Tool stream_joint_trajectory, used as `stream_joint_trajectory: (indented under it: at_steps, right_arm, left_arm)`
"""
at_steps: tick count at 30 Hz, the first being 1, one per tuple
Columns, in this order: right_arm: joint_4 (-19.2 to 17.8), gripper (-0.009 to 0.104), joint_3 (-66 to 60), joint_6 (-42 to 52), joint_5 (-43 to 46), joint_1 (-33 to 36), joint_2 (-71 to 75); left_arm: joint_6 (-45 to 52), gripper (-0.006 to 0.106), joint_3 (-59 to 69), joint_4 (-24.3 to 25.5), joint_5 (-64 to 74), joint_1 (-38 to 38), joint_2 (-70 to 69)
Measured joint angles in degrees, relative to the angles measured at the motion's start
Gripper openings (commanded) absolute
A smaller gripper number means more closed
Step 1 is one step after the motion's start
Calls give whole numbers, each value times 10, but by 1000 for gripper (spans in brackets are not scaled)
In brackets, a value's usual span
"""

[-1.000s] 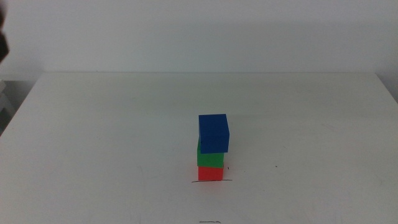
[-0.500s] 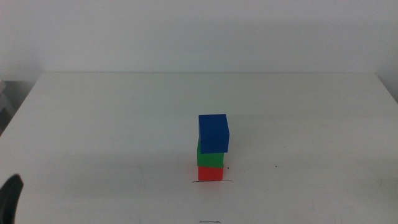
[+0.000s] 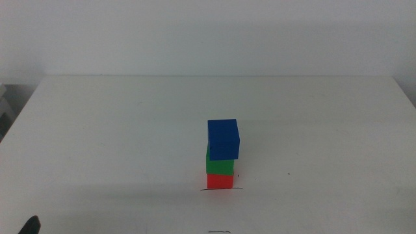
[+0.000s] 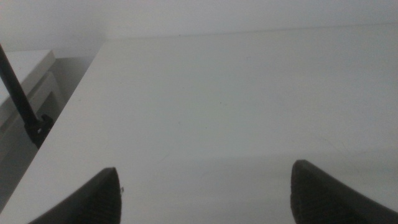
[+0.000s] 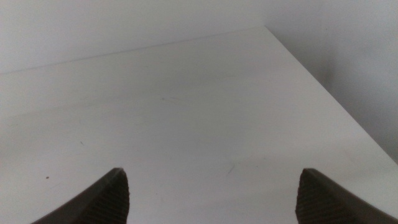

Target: Stack red cubes first, then green, then blue cubes in a specific spot.

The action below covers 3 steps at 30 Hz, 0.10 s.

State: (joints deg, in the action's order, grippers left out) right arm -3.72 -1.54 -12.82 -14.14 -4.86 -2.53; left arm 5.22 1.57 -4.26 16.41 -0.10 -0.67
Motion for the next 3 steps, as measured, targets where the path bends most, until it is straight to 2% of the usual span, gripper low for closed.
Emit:
stream_joint_trajectory:
  at_steps: [3]
  right_arm:
    - [0,82,0,0,0,0,0]
  left_arm:
    - [0,93,0,0,3,0,0]
